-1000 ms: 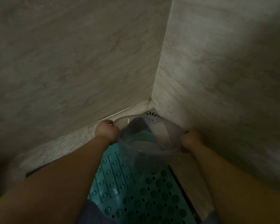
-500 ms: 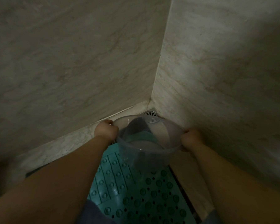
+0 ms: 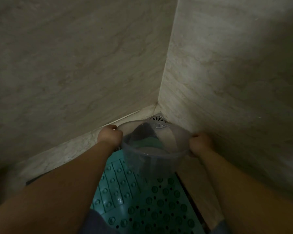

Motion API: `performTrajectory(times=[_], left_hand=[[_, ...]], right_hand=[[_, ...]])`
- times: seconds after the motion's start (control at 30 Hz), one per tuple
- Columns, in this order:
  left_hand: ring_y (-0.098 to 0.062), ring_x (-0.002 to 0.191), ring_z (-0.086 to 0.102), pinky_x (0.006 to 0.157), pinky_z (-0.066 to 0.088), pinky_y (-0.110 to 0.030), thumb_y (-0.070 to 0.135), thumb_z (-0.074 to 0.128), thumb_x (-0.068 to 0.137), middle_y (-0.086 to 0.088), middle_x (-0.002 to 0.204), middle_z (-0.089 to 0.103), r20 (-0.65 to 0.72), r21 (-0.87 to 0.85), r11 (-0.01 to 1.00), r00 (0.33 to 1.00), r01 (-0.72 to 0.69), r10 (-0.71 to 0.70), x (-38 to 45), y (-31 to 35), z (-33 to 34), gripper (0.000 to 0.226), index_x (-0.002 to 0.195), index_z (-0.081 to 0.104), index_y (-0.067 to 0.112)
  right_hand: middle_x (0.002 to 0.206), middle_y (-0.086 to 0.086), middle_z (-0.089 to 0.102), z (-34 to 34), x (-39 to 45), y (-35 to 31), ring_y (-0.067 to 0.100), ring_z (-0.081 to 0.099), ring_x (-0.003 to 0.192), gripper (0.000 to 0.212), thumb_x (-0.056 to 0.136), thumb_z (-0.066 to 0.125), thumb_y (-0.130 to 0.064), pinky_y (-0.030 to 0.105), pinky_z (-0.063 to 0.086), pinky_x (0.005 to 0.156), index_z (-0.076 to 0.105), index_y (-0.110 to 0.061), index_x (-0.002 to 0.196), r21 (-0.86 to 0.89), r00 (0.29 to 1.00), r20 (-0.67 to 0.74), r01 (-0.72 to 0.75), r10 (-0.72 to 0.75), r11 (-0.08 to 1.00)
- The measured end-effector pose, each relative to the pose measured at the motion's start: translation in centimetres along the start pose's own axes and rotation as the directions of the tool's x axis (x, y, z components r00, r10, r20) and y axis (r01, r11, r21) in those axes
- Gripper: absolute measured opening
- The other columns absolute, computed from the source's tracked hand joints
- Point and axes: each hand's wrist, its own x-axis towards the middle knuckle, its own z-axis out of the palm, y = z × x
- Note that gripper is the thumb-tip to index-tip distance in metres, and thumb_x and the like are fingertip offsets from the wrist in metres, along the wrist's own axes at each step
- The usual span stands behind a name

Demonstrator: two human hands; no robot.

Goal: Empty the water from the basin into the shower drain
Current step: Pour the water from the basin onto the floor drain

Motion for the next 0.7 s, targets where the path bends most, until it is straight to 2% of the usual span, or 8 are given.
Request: performTrajectory(times=[0.07, 0.17, 0.23, 0.7], left_hand=[[-0.029, 0.070, 0.070, 0.077, 0.062, -0.043, 0.015, 0.058, 0.079, -0.018, 0.097, 0.071, 0.004, -0.048, 0.999, 1.000, 0.016, -0.015, 0.0, 0.0, 0.1, 0.044, 0.122, 0.064, 0.014], [-0.036, 0.094, 0.071, 0.085, 0.059, -0.052, 0.015, 0.059, 0.076, -0.022, 0.109, 0.071, 0.014, -0.099, 0.994, 0.999, 0.035, -0.033, 0.2, 0.0, 0.2, 0.045, 0.120, 0.065, 0.013], [-0.037, 0.104, 0.068, 0.090, 0.056, -0.054, 0.015, 0.059, 0.074, -0.023, 0.115, 0.069, 0.027, -0.140, 0.989, 0.998, 0.056, -0.052, 0.4, 0.0, 0.3, 0.047, 0.121, 0.064, 0.014], [-0.037, 0.103, 0.067, 0.093, 0.055, -0.051, 0.015, 0.061, 0.078, -0.021, 0.117, 0.068, 0.018, -0.167, 0.984, 0.998, 0.058, -0.055, 0.4, 0.4, 0.3, 0.043, 0.121, 0.064, 0.013]], right_hand=[[0.115, 0.022, 0.068, 0.1, 0.2, 0.1, 0.039, 0.069, 0.095, 0.032, 0.090, 0.049, -0.009, 0.051, 0.060, 0.084, 0.069, -0.004, 0.115, 0.011, 1.000, -0.001, 0.007, -0.007, 1.000], [0.111, 0.022, 0.069, 0.1, 0.4, 0.2, 0.039, 0.069, 0.091, 0.031, 0.090, 0.048, -0.008, 0.052, 0.060, 0.081, 0.070, -0.004, 0.113, 0.027, 1.000, -0.009, 0.004, -0.004, 1.000], [0.107, 0.021, 0.069, 0.2, 0.5, 0.2, 0.038, 0.069, 0.086, 0.030, 0.090, 0.049, -0.008, 0.052, 0.061, 0.078, 0.070, -0.004, 0.111, 0.035, 1.000, -0.010, -0.003, 0.003, 0.999], [0.114, 0.021, 0.068, 0.5, 1.3, 0.2, 0.039, 0.068, 0.098, 0.033, 0.089, 0.048, -0.009, 0.054, 0.059, 0.085, 0.069, -0.005, 0.114, 0.062, 1.000, -0.022, 0.004, -0.003, 0.998]])
